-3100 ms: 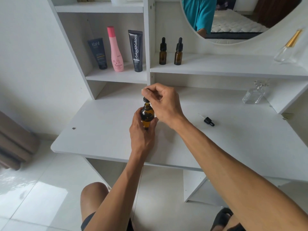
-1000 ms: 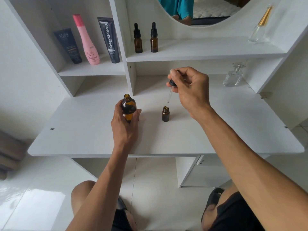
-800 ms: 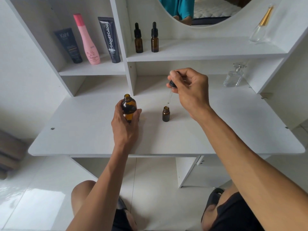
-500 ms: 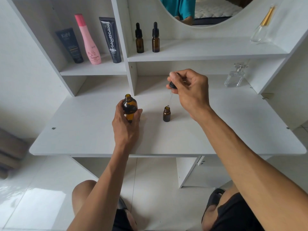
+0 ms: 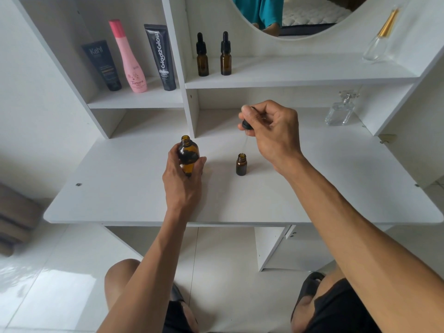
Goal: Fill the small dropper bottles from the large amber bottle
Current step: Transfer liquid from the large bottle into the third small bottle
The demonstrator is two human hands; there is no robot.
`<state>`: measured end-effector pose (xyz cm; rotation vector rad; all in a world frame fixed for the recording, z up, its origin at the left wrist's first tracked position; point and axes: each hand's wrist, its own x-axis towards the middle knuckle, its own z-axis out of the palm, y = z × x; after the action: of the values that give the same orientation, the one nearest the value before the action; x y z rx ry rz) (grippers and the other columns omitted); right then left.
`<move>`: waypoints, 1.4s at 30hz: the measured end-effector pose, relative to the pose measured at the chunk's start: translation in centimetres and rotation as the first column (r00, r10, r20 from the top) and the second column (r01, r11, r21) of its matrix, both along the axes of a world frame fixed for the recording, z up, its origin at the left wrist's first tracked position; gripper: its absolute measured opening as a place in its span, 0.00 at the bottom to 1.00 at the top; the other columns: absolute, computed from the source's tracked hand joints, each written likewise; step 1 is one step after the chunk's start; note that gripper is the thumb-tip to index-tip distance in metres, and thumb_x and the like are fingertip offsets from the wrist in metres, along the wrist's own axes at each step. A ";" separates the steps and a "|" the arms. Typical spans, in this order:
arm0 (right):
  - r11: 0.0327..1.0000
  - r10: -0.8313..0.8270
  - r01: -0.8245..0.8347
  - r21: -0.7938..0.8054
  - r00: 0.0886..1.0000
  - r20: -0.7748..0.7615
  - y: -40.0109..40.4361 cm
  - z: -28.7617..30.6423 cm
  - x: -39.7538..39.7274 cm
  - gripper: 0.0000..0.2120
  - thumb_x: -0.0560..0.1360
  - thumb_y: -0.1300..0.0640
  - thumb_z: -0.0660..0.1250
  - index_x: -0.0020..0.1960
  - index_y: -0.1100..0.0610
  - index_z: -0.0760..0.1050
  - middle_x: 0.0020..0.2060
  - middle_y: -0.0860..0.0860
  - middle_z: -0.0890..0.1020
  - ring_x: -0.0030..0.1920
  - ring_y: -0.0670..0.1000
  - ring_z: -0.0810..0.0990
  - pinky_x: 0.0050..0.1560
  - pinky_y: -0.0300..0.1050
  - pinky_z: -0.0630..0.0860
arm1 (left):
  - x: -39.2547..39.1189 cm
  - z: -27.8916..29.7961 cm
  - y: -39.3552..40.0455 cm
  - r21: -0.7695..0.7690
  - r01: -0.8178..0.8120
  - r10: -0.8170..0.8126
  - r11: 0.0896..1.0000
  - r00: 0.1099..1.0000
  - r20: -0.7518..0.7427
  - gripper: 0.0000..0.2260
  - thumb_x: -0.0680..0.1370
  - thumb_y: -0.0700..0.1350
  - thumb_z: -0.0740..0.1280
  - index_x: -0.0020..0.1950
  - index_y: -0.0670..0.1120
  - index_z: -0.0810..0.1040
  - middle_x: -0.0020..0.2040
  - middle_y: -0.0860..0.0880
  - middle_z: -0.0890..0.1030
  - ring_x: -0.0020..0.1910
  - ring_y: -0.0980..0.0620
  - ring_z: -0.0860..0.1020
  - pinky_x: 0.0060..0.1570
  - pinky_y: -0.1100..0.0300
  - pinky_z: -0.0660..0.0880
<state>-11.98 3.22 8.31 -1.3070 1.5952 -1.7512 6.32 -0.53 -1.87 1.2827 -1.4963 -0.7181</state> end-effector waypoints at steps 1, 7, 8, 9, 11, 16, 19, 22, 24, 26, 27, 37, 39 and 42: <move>1.000 0.002 -0.002 0.000 1.000 -0.004 0.0 0.0 0.0 0.08 0.78 0.55 0.71 0.44 0.58 0.81 0.40 0.54 0.86 0.40 0.49 0.87 0.43 0.46 0.84 | 0.0 0.0 0.0 0.001 -0.001 0.001 1.000 1.000 -0.001 0.23 0.77 0.53 0.71 0.70 0.54 0.69 0.56 0.51 0.81 0.51 0.47 0.82 0.54 0.46 0.80; 1.000 0.007 -0.007 -0.008 1.000 -0.027 0.0 0.3 0.1 0.09 0.78 0.56 0.71 0.45 0.62 0.81 0.40 0.55 0.86 0.39 0.48 0.87 0.41 0.40 0.82 | 0.0 0.0 0.0 0.006 -0.002 0.002 1.000 1.000 -0.003 0.23 0.77 0.53 0.71 0.70 0.54 0.69 0.56 0.51 0.81 0.51 0.48 0.82 0.54 0.47 0.80; 1.000 0.007 -0.007 -0.010 1.000 -0.029 0.0 0.4 0.2 0.09 0.78 0.56 0.71 0.45 0.62 0.81 0.41 0.55 0.86 0.39 0.48 0.87 0.41 0.39 0.82 | 0.0 0.0 0.0 0.007 0.000 0.000 1.000 1.000 -0.004 0.23 0.78 0.52 0.71 0.70 0.54 0.69 0.56 0.52 0.81 0.51 0.48 0.82 0.54 0.47 0.80; 1.000 0.006 -0.006 -0.012 1.000 -0.030 0.0 0.4 0.2 0.09 0.78 0.56 0.71 0.46 0.63 0.81 0.40 0.55 0.86 0.39 0.48 0.87 0.40 0.38 0.81 | 0.0 0.0 0.0 0.004 0.000 0.000 1.000 1.000 -0.003 0.23 0.78 0.52 0.71 0.70 0.53 0.69 0.57 0.52 0.80 0.52 0.49 0.82 0.55 0.48 0.80; 1.000 0.004 -0.004 -0.014 1.000 -0.027 0.0 0.5 0.2 0.09 0.78 0.56 0.71 0.45 0.63 0.81 0.40 0.55 0.86 0.38 0.48 0.87 0.40 0.37 0.81 | 0.0 0.0 0.0 -0.007 0.001 -0.001 1.000 1.000 0.001 0.23 0.78 0.52 0.72 0.70 0.54 0.69 0.56 0.51 0.81 0.52 0.49 0.82 0.55 0.48 0.79; 1.000 0.006 -0.007 -0.022 1.000 -0.026 0.0 0.6 0.2 0.08 0.78 0.56 0.71 0.44 0.61 0.80 0.40 0.54 0.86 0.38 0.48 0.87 0.39 0.36 0.80 | 0.0 0.0 0.0 0.001 0.001 -0.001 1.000 1.000 -0.009 0.22 0.77 0.53 0.71 0.69 0.55 0.69 0.56 0.52 0.81 0.51 0.48 0.82 0.55 0.46 0.79; 1.000 0.006 -0.006 -0.026 1.000 -0.014 0.2 0.8 0.2 0.08 0.78 0.56 0.71 0.44 0.59 0.80 0.40 0.53 0.86 0.38 0.48 0.87 0.39 0.37 0.80 | 0.0 0.0 0.0 0.000 0.006 -0.006 1.000 1.000 -0.014 0.22 0.77 0.53 0.71 0.69 0.55 0.69 0.56 0.52 0.81 0.51 0.49 0.82 0.54 0.46 0.80; 0.997 -0.003 0.004 -0.075 1.000 0.012 0.3 1.6 0.3 0.08 0.78 0.56 0.70 0.44 0.60 0.81 0.39 0.54 0.86 0.39 0.49 0.87 0.40 0.37 0.80 | 0.0 0.0 -0.1 0.005 0.002 -0.002 1.000 1.000 -0.018 0.22 0.77 0.52 0.71 0.69 0.56 0.69 0.55 0.53 0.81 0.50 0.49 0.82 0.55 0.46 0.79; 0.993 0.006 0.000 -0.118 0.999 0.045 0.3 2.4 0.5 0.08 0.78 0.57 0.70 0.45 0.62 0.81 0.40 0.54 0.86 0.40 0.51 0.87 0.41 0.39 0.81 | 0.0 0.1 0.0 0.008 0.003 -0.002 1.000 1.000 -0.023 0.21 0.77 0.52 0.71 0.68 0.58 0.68 0.55 0.55 0.80 0.50 0.49 0.82 0.54 0.46 0.80; 0.990 0.028 -0.017 -0.142 0.997 0.079 0.1 3.1 0.9 0.07 0.79 0.58 0.70 0.47 0.62 0.81 0.41 0.53 0.86 0.40 0.52 0.87 0.43 0.45 0.83 | 0.0 0.1 0.1 0.006 0.004 -0.004 1.000 1.000 -0.026 0.21 0.77 0.52 0.72 0.68 0.59 0.68 0.55 0.55 0.80 0.51 0.50 0.82 0.54 0.46 0.80; 0.989 0.044 -0.030 -0.147 0.995 0.089 -0.1 3.4 1.2 0.06 0.79 0.58 0.69 0.48 0.61 0.81 0.41 0.53 0.86 0.41 0.52 0.87 0.45 0.48 0.84 | 0.0 0.1 0.1 0.006 0.004 -0.004 1.000 0.999 -0.031 0.21 0.77 0.52 0.72 0.67 0.60 0.68 0.55 0.55 0.80 0.51 0.49 0.83 0.54 0.46 0.80; 0.970 0.179 -0.165 -0.176 0.982 0.068 -2.9 5.7 6.3 0.08 0.81 0.59 0.66 0.53 0.62 0.81 0.46 0.54 0.86 0.43 0.50 0.88 0.45 0.50 0.85 | 0.1 0.0 0.0 -0.006 0.015 -0.015 1.000 0.999 -0.037 0.21 0.77 0.51 0.72 0.68 0.57 0.69 0.56 0.52 0.81 0.50 0.49 0.83 0.55 0.51 0.79; 0.968 0.195 -0.182 -0.172 0.979 0.058 -3.2 5.7 7.1 0.06 0.81 0.59 0.66 0.51 0.60 0.81 0.45 0.55 0.86 0.42 0.49 0.87 0.44 0.51 0.83 | 0.0 0.1 0.1 -0.006 0.019 -0.019 1.000 0.999 -0.042 0.22 0.78 0.50 0.72 0.69 0.54 0.70 0.57 0.52 0.81 0.51 0.50 0.82 0.55 0.54 0.78; 0.969 0.197 -0.188 -0.159 0.980 0.040 -3.6 5.5 7.7 0.07 0.81 0.59 0.66 0.53 0.62 0.81 0.45 0.55 0.86 0.42 0.49 0.87 0.44 0.49 0.84 | -0.1 0.2 0.2 -0.005 0.028 -0.029 1.000 0.998 -0.047 0.21 0.78 0.49 0.72 0.69 0.54 0.70 0.57 0.54 0.81 0.52 0.52 0.81 0.54 0.56 0.77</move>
<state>-4.28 -0.33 13.78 -1.4191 1.2769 -1.8011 6.25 -0.32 -1.64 1.2350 -1.4796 -0.7584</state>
